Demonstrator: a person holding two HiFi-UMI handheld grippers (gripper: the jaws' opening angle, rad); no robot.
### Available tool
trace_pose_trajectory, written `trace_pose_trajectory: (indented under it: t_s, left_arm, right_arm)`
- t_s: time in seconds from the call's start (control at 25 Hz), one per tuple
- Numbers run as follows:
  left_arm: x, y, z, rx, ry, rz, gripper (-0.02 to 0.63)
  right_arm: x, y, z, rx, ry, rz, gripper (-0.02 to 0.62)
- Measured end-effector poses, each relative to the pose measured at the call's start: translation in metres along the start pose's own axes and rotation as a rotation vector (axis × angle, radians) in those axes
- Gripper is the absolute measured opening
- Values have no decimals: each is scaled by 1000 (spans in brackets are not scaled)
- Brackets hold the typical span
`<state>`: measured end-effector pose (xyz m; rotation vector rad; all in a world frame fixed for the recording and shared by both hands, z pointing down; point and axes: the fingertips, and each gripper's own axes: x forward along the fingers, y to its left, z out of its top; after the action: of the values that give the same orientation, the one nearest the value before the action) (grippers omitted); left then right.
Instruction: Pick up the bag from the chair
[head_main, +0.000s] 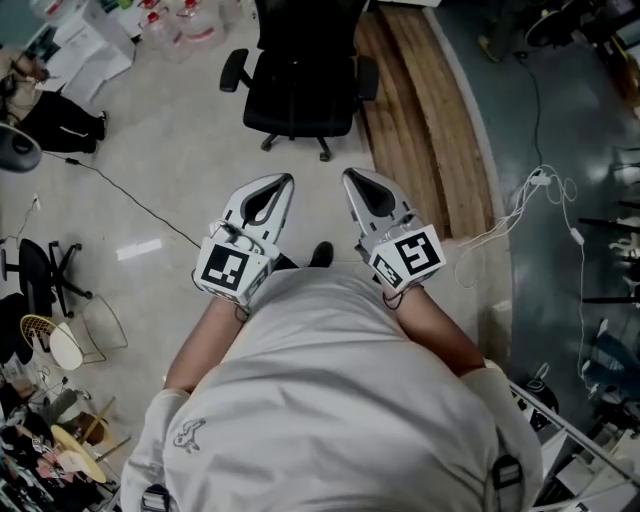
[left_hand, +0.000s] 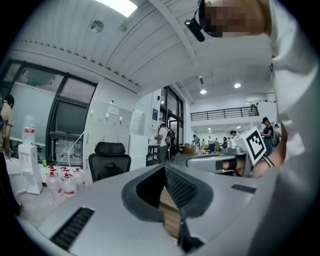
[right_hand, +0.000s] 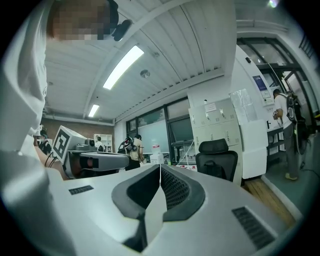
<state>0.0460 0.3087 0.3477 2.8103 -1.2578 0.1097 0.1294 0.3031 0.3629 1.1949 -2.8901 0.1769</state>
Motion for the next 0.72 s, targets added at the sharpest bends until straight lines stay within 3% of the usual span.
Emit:
trace_pose_trajectory:
  t_s: [0.28, 0.72]
  left_arm:
    - [23, 23, -9, -14, 18, 15, 8]
    - [50, 57, -2, -19, 7, -26, 8]
  right_arm:
    - [19, -24, -15, 53, 16, 8, 34]
    - [57, -39, -4, 22, 23, -6, 34]
